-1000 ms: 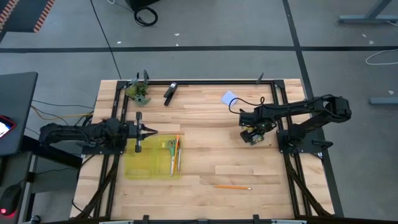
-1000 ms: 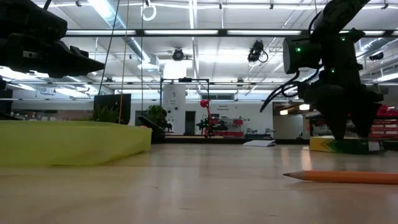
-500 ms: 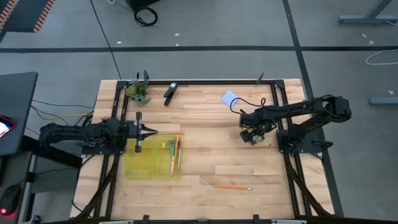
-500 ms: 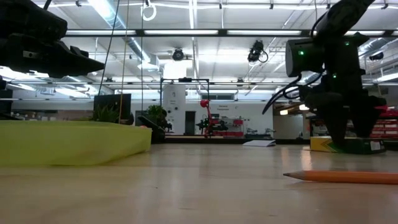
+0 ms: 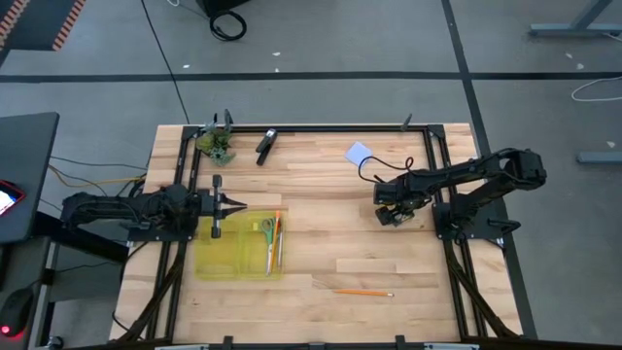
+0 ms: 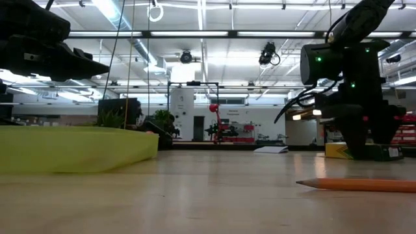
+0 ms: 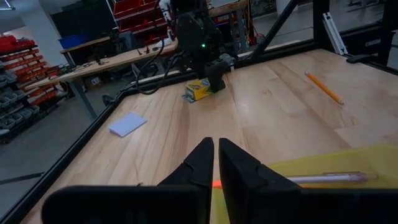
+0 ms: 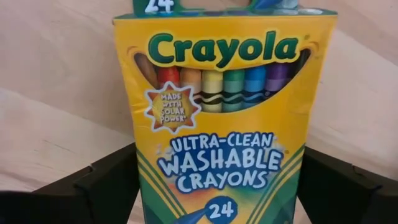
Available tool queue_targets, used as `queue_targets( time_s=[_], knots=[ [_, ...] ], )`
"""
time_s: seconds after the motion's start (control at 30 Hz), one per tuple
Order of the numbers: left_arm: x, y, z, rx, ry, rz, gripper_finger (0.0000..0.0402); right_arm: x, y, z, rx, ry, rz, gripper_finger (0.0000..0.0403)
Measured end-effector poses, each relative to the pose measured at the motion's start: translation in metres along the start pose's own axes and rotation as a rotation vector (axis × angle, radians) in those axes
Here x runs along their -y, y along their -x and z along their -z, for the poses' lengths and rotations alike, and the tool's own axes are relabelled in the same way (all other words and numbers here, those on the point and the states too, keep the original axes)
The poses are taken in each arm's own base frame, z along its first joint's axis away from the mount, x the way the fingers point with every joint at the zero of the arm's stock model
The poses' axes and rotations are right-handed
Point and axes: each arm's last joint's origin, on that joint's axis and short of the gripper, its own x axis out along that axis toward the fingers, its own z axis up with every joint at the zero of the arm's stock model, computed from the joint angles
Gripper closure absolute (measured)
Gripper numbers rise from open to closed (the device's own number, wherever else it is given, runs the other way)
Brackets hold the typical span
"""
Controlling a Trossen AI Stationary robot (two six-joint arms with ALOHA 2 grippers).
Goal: Pack school essentials
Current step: Put the yellow crayon box into the yellow pencil box
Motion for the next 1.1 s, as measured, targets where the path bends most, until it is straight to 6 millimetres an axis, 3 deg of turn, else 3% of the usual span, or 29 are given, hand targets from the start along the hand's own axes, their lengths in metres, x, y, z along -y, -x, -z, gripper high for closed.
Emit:
queue_targets(
  time_s=[0.43, 0.67, 1.1],
  knots=[
    [0.000, 0.000, 0.000, 0.000, 0.000, 0.000, 0.0370, -0.002, 0.001, -0.001, 0.006, 0.037, -0.008, 0.0078],
    [0.000, 0.000, 0.000, 0.000, 0.000, 0.000, 0.0369, -0.010, 0.009, -0.007, 0.038, 0.085, -0.041, 0.0082],
    [0.000, 0.000, 0.000, 0.000, 0.000, 0.000, 0.0373, -0.039, 0.045, -0.027, 0.177, 0.165, -0.223, 0.0082]
  ],
)
